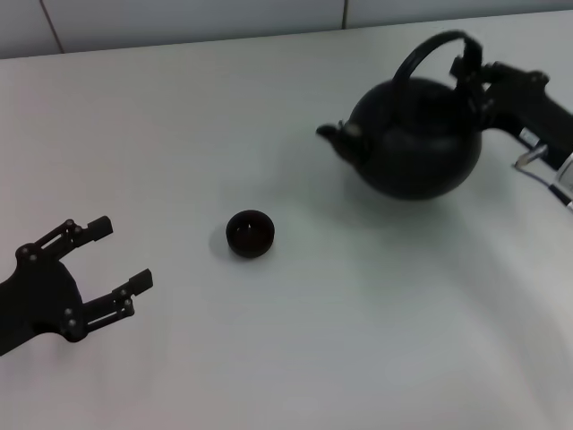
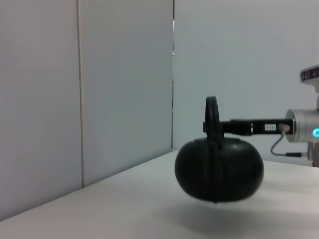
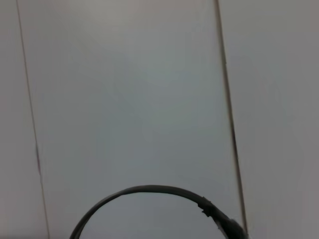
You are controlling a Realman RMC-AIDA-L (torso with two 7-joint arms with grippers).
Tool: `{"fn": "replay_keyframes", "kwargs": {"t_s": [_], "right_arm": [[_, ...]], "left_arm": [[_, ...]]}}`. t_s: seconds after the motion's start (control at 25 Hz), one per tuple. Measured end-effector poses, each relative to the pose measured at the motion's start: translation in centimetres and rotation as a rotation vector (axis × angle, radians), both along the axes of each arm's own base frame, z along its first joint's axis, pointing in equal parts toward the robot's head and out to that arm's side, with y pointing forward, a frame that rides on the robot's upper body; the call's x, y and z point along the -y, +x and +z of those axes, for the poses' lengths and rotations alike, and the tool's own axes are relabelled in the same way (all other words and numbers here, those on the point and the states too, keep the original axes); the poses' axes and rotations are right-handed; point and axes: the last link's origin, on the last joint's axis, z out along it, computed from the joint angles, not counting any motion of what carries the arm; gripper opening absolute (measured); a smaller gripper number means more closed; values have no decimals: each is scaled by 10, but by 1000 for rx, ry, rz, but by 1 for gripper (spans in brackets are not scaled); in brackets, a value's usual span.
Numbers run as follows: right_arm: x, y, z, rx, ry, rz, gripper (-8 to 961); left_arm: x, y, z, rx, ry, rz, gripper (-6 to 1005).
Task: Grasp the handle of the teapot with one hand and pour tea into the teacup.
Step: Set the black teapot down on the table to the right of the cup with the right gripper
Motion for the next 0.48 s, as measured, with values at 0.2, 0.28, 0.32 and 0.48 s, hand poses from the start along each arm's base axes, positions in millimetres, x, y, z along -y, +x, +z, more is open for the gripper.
{"fn": "replay_keyframes", "kwargs": {"t_s": [0.2, 0.28, 0.32, 0.48], "right_arm": [[8, 4, -12, 31, 2, -10, 64], [8, 4, -13, 40, 5, -9, 64], [9, 5, -14, 45, 6, -9, 64], [11, 5, -19, 75, 8, 0, 64]], "left_arm": [[2, -1, 0, 3, -1, 3, 842], [2, -1, -1, 4, -2, 4, 842], [2, 0, -1, 6, -3, 5, 842], [3, 0, -2, 11, -6, 7, 842]]}}
